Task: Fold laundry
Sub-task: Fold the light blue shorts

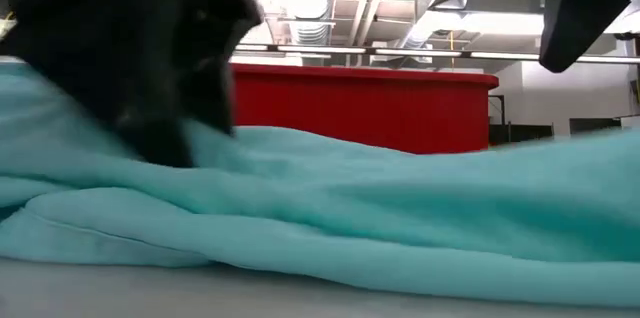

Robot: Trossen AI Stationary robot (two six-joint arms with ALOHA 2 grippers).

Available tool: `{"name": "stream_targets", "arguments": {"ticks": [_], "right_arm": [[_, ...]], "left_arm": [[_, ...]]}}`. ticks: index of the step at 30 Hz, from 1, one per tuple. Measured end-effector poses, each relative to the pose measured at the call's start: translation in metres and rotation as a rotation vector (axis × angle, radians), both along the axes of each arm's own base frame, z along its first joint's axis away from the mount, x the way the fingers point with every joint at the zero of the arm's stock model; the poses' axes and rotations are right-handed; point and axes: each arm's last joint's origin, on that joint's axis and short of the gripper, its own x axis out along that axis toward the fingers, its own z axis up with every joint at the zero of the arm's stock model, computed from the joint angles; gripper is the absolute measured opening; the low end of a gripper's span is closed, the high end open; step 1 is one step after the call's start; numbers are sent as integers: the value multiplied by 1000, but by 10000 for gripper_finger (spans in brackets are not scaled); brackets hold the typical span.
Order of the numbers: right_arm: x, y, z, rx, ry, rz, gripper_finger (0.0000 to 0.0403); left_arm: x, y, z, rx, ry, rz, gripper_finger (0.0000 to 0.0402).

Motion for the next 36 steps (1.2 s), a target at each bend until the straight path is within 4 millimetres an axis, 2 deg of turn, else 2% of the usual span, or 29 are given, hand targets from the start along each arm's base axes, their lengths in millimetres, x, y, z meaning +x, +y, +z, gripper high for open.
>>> {"name": "stream_targets", "arguments": {"ticks": [6, 9, 13, 16, 18, 22, 26, 29, 33, 36], "right_arm": [[-3, -3, -2, -21, 34, -36, 285], [-5, -6, -2, -53, 45, -42, 285], [-8, -10, -3, -119, 58, -54, 285], [-10, -13, -4, -151, 61, -76, 285], [-12, -12, -4, -161, 64, -87, 285], [-21, -3, -4, -158, 56, -91, 285], [-33, 5, -4, -168, 49, -96, 285], [-41, 11, -4, -166, 43, -110, 285], [-51, 18, -4, -168, 27, -131, 285], [-57, 23, -4, -152, 23, -146, 285]], "left_arm": [[-13, 32, -30, 2, 180, 44, 156], [-15, 43, -34, 118, 203, 2, 145], [-8, 64, -30, 210, 216, -24, 138], [-4, 81, -19, 249, 194, -8, 137], [-3, 89, -4, 232, 166, 2, 137], [-4, 96, 49, 109, 28, 29, 137], [-12, 89, 85, -10, -87, 3, 137], [-9, 67, 102, -93, -238, -132, 138], [2, 25, 85, -10, -327, -463, 147], [10, 10, 68, 25, -341, -580, 163]]}}
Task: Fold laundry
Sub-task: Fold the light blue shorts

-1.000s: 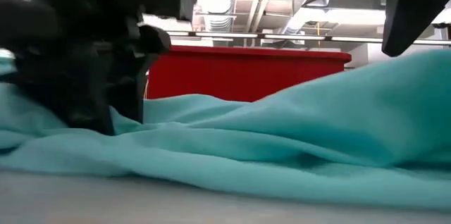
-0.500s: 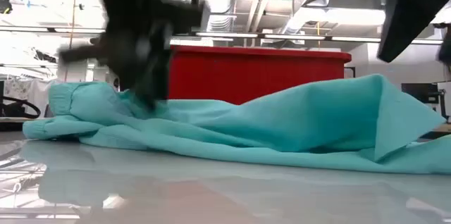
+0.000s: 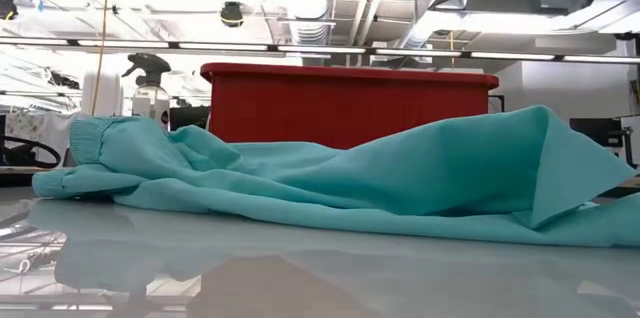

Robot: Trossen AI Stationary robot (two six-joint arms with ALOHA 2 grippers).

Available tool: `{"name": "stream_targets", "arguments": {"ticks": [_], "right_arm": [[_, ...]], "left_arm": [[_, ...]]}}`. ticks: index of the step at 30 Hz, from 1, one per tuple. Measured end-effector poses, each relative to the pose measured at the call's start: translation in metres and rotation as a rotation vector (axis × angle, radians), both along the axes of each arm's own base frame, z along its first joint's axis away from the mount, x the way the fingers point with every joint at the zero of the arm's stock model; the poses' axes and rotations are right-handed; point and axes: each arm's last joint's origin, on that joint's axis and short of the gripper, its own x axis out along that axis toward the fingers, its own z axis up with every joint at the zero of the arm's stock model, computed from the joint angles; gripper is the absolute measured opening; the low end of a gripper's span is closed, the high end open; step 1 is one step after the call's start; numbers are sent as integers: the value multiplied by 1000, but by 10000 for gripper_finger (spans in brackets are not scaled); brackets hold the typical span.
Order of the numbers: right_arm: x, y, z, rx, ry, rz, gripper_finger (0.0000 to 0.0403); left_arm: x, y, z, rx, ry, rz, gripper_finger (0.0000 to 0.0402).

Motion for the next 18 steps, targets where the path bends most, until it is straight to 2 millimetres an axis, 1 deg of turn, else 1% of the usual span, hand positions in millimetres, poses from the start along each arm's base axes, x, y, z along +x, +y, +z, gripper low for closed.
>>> {"name": "stream_targets", "arguments": {"ticks": [4, 6, 8, 11, 12, 14, 16, 18], "right_arm": [[-5, 4, 0, 18, -8, -18, 285], [-5, 4, 0, 25, -12, -33, 285], [-6, 5, 0, 31, -14, -38, 285], [-6, 5, 0, 39, -17, -51, 285], [-6, 5, 0, 41, -18, -52, 285], [-7, 6, 0, 44, -19, -49, 285], [-8, 7, 0, 42, -18, -47, 285], [-8, 7, 0, 44, -17, -47, 285]], "left_arm": [[12, 2, -23, 30, 22, 16, 198], [18, 5, -29, 26, 14, 30, 218], [27, 6, -32, -5, -33, 25, 237], [35, 7, -44, 5, -39, 10, 260], [36, 7, -49, 13, -29, 11, 266], [37, 7, -52, 4, -25, 22, 275], [39, 7, -52, -19, -38, 26, 280], [40, 7, -56, 24, -47, 43, 281]]}}
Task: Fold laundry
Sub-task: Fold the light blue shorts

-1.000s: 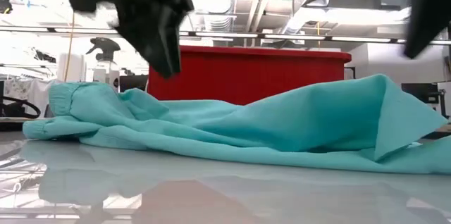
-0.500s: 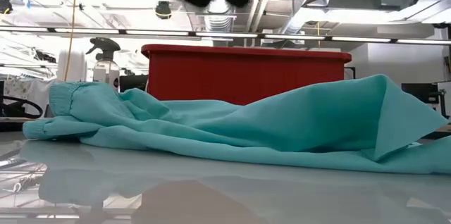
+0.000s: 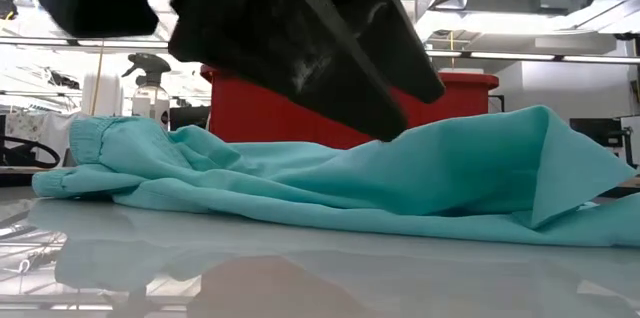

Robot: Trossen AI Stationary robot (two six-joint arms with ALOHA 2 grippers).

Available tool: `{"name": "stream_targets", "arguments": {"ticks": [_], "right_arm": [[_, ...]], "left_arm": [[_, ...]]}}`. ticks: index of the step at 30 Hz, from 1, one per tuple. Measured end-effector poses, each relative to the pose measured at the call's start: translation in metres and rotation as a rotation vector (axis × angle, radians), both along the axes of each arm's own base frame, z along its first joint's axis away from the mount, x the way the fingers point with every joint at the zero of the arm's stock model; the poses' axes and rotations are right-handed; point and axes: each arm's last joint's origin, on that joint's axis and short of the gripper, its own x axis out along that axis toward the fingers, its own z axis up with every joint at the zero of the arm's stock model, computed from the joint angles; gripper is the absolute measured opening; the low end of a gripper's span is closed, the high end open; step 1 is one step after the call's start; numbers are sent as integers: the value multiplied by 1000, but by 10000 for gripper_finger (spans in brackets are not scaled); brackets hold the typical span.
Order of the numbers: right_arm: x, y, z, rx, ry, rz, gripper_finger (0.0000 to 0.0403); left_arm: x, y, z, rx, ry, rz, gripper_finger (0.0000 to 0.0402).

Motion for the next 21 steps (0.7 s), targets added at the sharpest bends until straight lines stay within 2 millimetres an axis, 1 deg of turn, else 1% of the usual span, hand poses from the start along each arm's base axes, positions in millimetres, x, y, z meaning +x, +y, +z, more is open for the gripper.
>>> {"name": "stream_targets", "arguments": {"ticks": [2, 3, 6, 8, 9, 13, 15, 16, 18, 21], "right_arm": [[0, 0, 0, 3, -1, -5, 285], [0, 0, 0, 4, -1, -8, 285], [0, 0, 0, 7, -1, -19, 285], [-1, 0, 0, 11, -2, -20, 285], [-1, 1, 0, 11, -1, -19, 285], [-2, 1, 0, 13, -1, -21, 285], [-2, 1, 0, 14, -2, -21, 285], [-2, 1, -1, 12, -1, -22, 285], [-2, 1, -1, 13, -1, -23, 285], [-1, 2, -1, 21, -7, -23, 285]], "left_arm": [[1, 2, -4, 60, -15, 30, 281], [1, 2, -4, 59, -15, 30, 281], [7, 4, -3, -5, -28, 20, 281], [6, 5, -9, 24, -5, 19, 281], [7, 6, -16, 30, 7, 16, 281], [11, 5, -29, 3, 27, 2, 281], [15, 5, -32, 22, 6, 26, 281], [15, 6, -37, 47, 16, 48, 281], [19, 7, -39, 47, 3, 76, 281], [22, 14, -39, 12, 24, 100, 281]]}}
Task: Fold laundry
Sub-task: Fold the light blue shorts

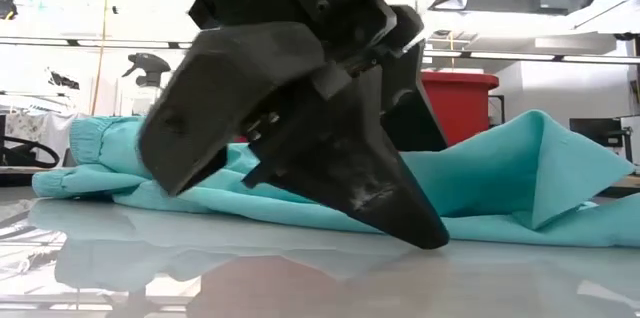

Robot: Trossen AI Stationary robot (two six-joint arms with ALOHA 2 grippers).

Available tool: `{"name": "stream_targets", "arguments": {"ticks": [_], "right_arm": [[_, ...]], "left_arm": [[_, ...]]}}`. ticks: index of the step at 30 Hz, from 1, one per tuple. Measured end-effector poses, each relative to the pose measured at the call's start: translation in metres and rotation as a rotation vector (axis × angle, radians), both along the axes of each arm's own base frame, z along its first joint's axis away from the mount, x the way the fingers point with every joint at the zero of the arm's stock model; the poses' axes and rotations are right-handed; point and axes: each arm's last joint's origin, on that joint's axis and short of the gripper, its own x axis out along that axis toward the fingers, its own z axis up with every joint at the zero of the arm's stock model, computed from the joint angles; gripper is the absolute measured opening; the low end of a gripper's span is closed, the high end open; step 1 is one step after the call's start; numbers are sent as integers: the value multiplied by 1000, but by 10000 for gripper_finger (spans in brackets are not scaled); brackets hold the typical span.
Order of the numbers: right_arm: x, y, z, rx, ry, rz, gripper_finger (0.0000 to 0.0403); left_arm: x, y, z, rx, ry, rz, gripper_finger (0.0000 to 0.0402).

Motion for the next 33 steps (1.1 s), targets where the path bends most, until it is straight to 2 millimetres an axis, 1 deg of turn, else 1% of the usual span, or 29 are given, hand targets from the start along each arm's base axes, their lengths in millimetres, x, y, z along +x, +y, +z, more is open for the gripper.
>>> {"name": "stream_targets", "arguments": {"ticks": [5, 7, 10, 14, 17, 21, 22, 25, 29, 31, 33], "right_arm": [[0, 0, 0, 9, -5, -7, 285], [0, 1, 0, 10, -6, -7, 285], [1, 1, 0, 14, -7, -7, 285], [0, 1, 0, 21, 2, -7, 285], [0, 1, 0, 25, 7, -17, 285], [-5, -7, 0, -38, 4, -106, 285], [-6, -9, 0, -56, -2, -136, 285], [-12, -13, 1, -136, -39, -157, 285], [-27, -17, 2, -340, -102, -70, 285], [-33, -26, 2, -441, -100, -80, 285], [-32, -41, 5, -516, -114, -177, 285]], "left_arm": [[2, 14, -4, -24, 18, 138, 279], [4, 22, -5, -44, 34, 169, 267], [6, 30, -6, -98, 64, 201, 234], [7, 34, -7, -173, 97, 210, 174], [7, 33, -8, -222, 104, 235, 115], [8, 33, -6, -286, 98, 318, 21], [9, 33, -4, -291, 95, 327, 12], [10, 28, 2, -288, 94, 324, 3], [3, 17, 10, -225, 147, 313, 0], [-1, 13, 11, -199, 158, 317, 0], [-3, 10, 11, -212, 165, 331, 0]]}}
